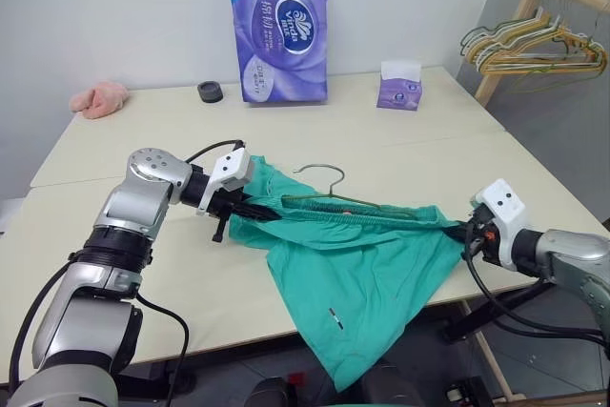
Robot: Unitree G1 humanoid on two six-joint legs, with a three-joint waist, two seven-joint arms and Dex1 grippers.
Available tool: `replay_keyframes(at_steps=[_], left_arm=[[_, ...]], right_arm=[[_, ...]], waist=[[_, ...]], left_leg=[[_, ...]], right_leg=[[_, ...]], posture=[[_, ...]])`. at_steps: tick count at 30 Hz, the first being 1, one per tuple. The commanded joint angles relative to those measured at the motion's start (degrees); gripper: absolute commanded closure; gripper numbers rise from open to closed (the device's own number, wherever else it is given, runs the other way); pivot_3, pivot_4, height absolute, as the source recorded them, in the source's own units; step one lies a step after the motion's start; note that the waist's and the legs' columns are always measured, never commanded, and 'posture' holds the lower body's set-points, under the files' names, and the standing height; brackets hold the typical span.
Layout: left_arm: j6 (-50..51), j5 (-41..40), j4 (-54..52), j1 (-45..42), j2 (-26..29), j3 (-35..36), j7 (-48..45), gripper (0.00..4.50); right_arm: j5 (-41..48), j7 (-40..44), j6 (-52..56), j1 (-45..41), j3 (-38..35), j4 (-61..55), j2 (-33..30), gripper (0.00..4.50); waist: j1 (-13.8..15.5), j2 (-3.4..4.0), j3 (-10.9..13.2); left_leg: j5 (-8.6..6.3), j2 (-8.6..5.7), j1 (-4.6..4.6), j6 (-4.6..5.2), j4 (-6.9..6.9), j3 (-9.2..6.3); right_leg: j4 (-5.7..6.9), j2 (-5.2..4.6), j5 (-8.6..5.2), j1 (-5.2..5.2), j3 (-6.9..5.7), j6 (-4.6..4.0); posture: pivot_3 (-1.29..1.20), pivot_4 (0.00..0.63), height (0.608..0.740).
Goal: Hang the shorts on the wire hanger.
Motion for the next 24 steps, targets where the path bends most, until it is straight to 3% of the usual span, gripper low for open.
replay_keyframes(at_steps=[1,4,6,14,24], left_arm=[[-0.41,0.89,0.41,-1.25,1.23,0.85,0.76,4.50],[-0.84,1.60,0.97,-1.68,1.42,1.06,1.85,4.50],[-1.00,1.71,1.08,-1.79,1.01,1.13,2.66,4.50],[-0.50,0.79,-0.42,-2.08,-2.64,1.26,5.36,4.50],[-0.93,0.67,-1.74,-0.58,-3.68,1.06,6.28,4.50]], right_arm=[[-2.14,2.90,-1.77,0.97,-1.56,-1.10,-4.99,4.47],[-4.00,7.91,-5.38,4.95,-1.02,-3.30,-11.33,4.47],[-4.50,7.99,-6.48,4.51,1.00,-5.46,-12.17,4.47],[-8.02,5.69,-6.18,-8.85,12.35,-3.67,-7.06,4.47],[-10.45,8.53,-7.12,-15.85,19.14,-4.39,-2.03,4.47]], waist=[[0.01,0.00,0.00],[0.20,0.00,0.00],[0.20,-0.01,0.00],[-0.07,-0.02,0.00],[0.00,-0.02,0.00]], left_leg=[[0.00,0.00,0.00,0.00,0.00,0.00],[0.00,0.00,-0.01,0.00,0.00,0.00],[0.00,0.00,0.00,0.00,0.00,-0.01],[0.00,0.04,0.15,0.00,-0.02,0.04],[0.00,0.04,0.15,0.00,-0.01,0.01]], right_leg=[[0.00,0.00,0.00,0.00,0.00,0.00],[-0.01,0.00,0.00,0.00,-0.01,0.00],[-0.02,0.00,-0.01,0.01,-0.02,0.01],[-0.02,0.04,-0.01,0.10,0.05,0.01],[-0.01,0.01,0.00,0.09,0.03,0.00]], posture=[[-0.20,0.053,0.740],[-0.20,0.054,0.740],[-0.20,0.056,0.740],[-0.20,0.054,0.740],[-0.20,0.057,0.740]])
